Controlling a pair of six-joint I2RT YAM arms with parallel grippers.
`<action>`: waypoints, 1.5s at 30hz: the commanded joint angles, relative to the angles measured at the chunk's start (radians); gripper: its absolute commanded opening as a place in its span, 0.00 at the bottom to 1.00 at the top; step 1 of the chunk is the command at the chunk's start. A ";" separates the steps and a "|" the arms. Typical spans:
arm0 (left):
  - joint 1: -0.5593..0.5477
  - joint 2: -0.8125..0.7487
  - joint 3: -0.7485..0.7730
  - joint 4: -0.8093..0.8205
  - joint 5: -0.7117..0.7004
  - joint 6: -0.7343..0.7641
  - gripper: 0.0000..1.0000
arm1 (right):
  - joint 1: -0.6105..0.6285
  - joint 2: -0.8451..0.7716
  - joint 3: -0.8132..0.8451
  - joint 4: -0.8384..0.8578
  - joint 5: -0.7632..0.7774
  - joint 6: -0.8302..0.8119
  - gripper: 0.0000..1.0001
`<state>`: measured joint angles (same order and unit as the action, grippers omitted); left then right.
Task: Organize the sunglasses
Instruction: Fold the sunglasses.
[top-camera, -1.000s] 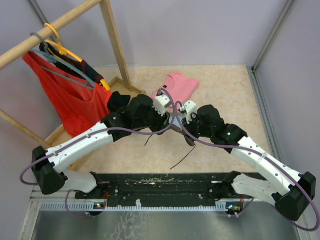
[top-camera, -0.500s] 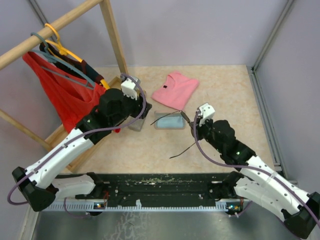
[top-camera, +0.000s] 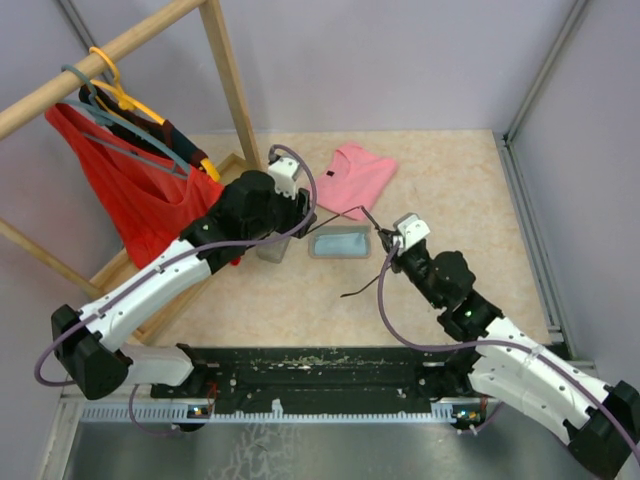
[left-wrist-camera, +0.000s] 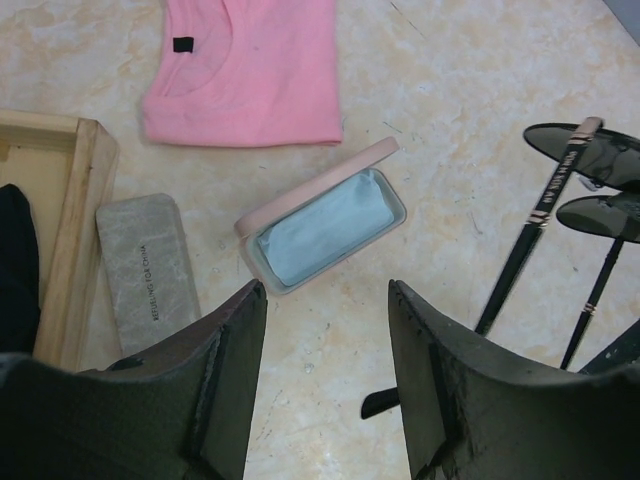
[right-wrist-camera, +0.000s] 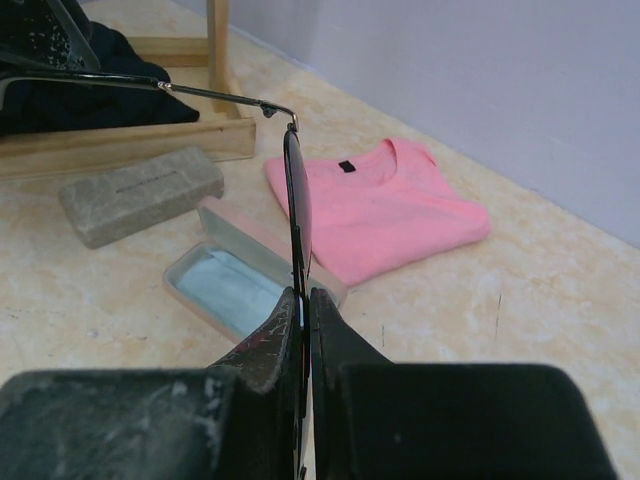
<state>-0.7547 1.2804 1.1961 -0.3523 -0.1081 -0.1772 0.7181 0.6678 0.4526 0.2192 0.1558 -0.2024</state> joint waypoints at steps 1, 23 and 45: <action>-0.004 0.023 0.045 0.023 0.038 0.017 0.57 | 0.007 0.038 0.048 0.122 -0.020 -0.047 0.00; -0.170 0.153 0.083 0.041 -0.162 -0.015 0.57 | 0.073 0.135 0.089 0.179 0.114 0.065 0.00; -0.234 0.216 0.126 0.052 -0.193 -0.044 0.56 | 0.126 0.203 0.098 0.191 0.196 0.256 0.00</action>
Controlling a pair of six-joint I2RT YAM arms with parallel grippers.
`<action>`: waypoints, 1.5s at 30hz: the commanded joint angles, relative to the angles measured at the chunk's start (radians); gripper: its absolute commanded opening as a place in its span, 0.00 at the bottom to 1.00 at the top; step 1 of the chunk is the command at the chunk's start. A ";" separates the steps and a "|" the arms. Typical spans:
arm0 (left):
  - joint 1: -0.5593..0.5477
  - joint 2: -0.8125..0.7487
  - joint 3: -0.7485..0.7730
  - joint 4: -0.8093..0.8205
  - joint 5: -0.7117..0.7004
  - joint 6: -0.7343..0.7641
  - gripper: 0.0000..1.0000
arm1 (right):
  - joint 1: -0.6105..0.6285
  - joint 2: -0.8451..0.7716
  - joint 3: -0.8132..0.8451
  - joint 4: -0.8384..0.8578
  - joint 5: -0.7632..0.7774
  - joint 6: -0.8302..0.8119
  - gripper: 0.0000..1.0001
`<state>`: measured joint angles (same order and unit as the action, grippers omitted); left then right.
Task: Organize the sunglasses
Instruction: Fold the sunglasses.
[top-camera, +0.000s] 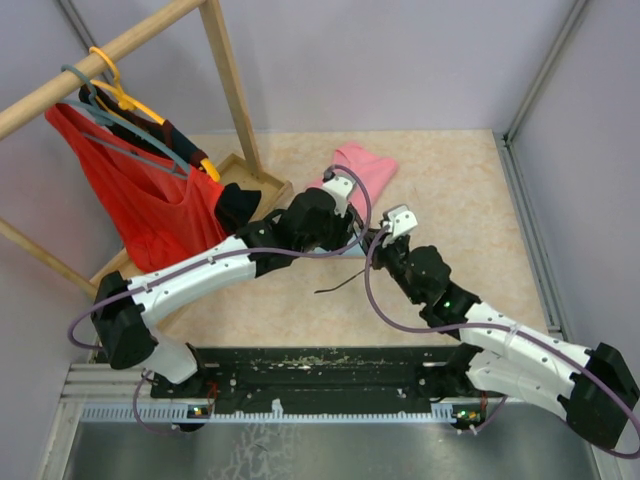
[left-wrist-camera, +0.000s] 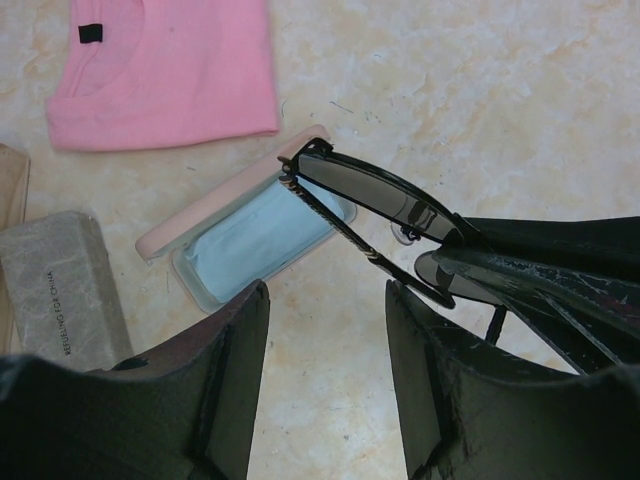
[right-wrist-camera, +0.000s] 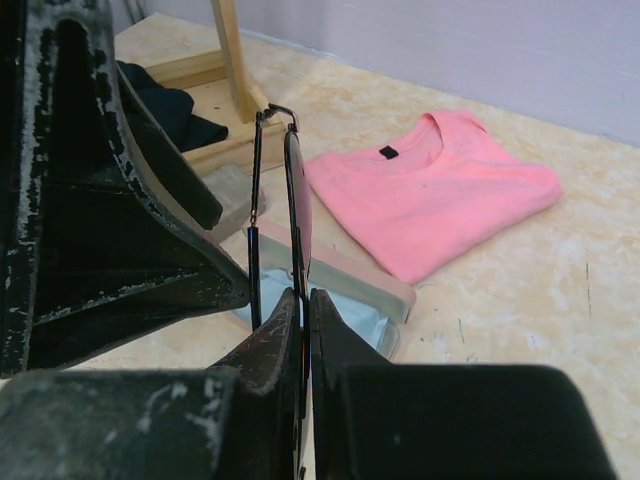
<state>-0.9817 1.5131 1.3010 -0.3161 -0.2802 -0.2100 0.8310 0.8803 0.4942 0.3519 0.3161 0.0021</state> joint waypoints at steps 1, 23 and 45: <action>-0.006 -0.027 0.018 0.015 -0.030 -0.010 0.57 | 0.013 -0.015 0.050 0.055 0.050 0.057 0.00; -0.003 -0.359 -0.153 0.077 -0.050 0.052 0.62 | -0.008 -0.012 0.130 -0.156 0.439 0.429 0.00; -0.003 -0.467 -0.255 0.169 0.260 0.147 0.60 | -0.138 0.070 0.358 -0.351 0.615 0.739 0.00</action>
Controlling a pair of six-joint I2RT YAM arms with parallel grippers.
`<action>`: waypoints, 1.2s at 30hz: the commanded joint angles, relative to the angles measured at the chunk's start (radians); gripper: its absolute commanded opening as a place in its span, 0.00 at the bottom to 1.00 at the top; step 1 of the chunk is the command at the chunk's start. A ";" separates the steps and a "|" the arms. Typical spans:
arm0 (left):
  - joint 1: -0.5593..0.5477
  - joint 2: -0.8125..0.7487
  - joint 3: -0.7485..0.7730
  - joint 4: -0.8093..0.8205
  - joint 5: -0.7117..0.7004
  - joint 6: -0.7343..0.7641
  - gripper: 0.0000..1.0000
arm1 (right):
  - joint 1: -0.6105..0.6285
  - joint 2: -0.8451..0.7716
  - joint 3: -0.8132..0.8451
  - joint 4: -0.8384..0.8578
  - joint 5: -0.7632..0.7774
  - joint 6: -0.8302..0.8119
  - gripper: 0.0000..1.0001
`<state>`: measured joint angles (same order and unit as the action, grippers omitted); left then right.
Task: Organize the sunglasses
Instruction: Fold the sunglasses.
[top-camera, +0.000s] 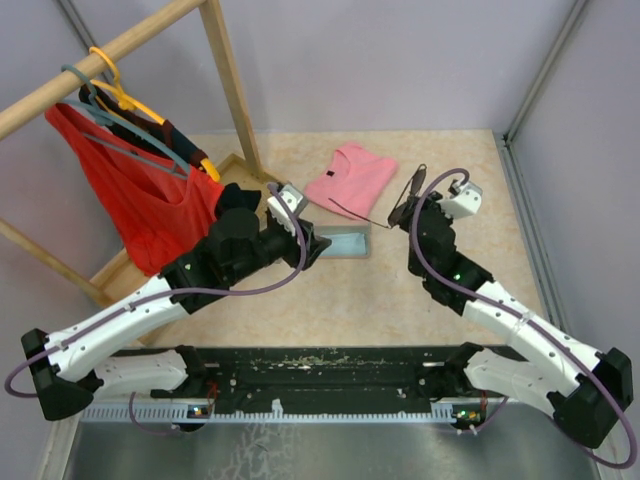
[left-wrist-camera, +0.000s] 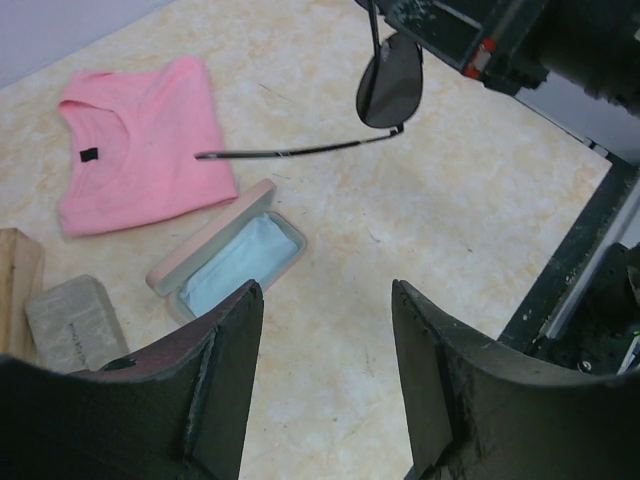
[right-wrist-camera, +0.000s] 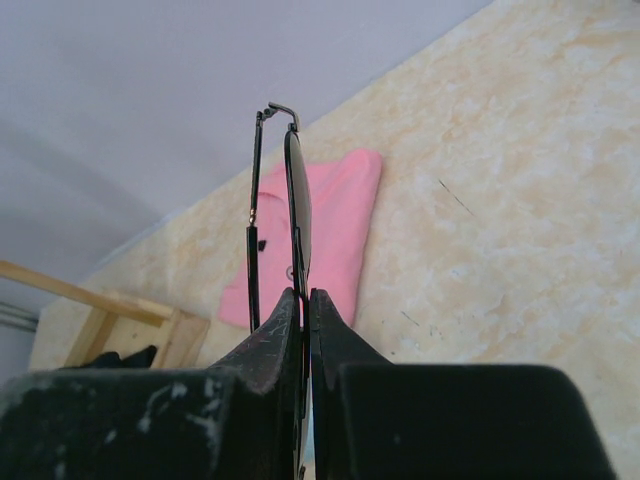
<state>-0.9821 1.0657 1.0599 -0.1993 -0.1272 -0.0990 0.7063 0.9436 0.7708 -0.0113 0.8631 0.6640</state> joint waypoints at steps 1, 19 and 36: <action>-0.003 -0.012 -0.012 0.047 0.112 0.039 0.60 | -0.013 0.007 0.089 0.011 0.072 0.091 0.00; -0.003 0.228 0.131 0.001 -0.138 -0.041 0.58 | -0.013 -0.154 -0.002 0.138 -0.182 -0.070 0.00; -0.003 0.368 0.294 -0.039 -0.204 0.013 0.59 | -0.013 -0.121 -0.029 0.115 -0.363 -0.093 0.00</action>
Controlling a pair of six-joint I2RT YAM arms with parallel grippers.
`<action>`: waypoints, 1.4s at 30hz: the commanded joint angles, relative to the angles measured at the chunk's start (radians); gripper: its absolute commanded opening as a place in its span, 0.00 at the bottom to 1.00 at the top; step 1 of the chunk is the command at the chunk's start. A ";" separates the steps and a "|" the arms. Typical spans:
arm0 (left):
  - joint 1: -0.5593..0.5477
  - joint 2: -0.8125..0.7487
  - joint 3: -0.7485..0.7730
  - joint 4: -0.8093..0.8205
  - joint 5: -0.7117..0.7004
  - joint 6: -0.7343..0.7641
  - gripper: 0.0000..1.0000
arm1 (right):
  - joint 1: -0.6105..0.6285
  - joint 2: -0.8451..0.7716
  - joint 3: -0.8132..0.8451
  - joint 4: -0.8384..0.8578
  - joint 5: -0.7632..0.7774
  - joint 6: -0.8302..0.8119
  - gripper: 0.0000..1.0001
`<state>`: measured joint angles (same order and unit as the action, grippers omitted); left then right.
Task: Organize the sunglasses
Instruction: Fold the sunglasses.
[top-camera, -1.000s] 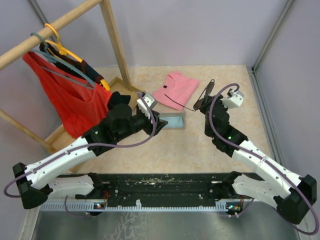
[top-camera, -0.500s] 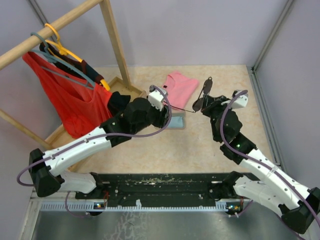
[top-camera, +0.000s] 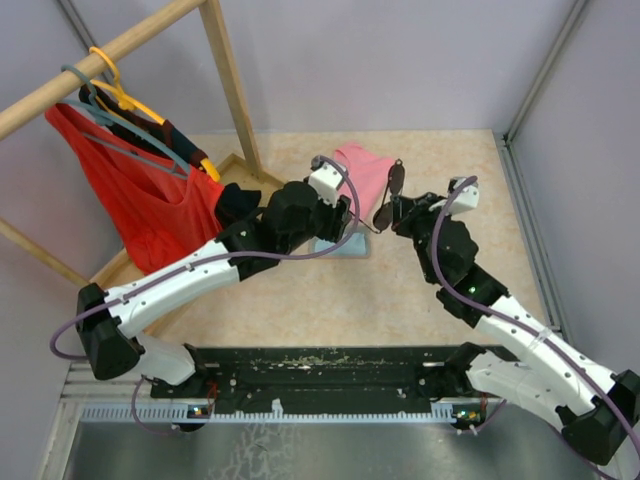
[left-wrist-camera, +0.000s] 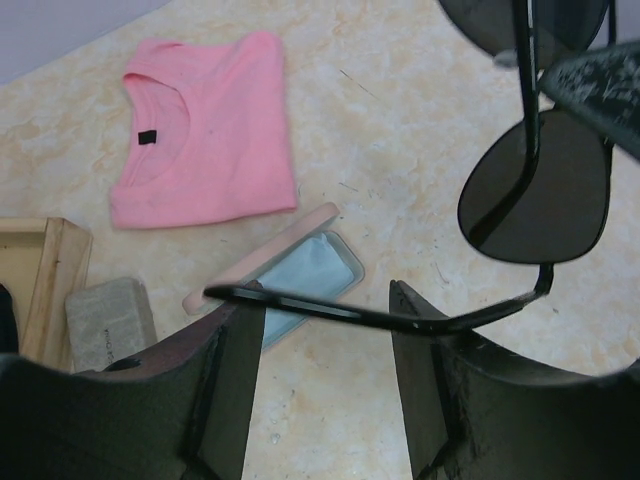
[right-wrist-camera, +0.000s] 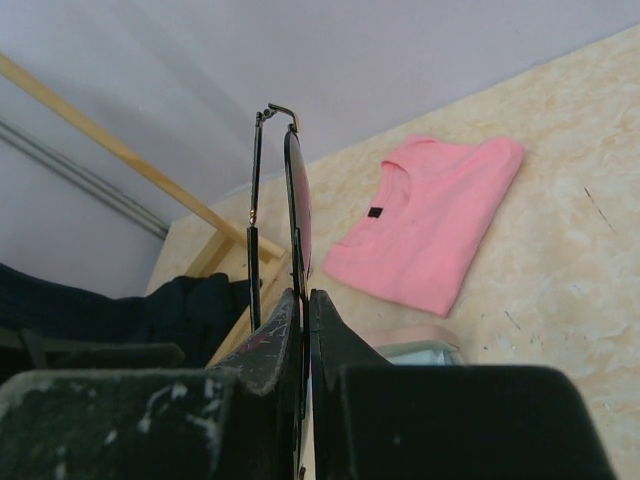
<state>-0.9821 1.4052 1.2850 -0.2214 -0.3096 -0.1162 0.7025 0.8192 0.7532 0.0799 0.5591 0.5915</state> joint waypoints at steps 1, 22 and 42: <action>-0.003 0.038 0.082 -0.025 -0.025 0.037 0.59 | -0.009 0.004 -0.017 0.024 -0.065 -0.024 0.00; -0.003 0.181 0.187 -0.089 -0.063 0.078 0.58 | -0.007 0.084 -0.041 0.066 -0.296 -0.044 0.00; -0.009 0.194 0.182 -0.144 -0.128 0.073 0.59 | -0.007 0.077 -0.071 -0.007 -0.075 0.028 0.00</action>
<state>-0.9852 1.6287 1.4628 -0.3569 -0.4084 -0.0402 0.7021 0.9379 0.6933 0.0723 0.3668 0.5610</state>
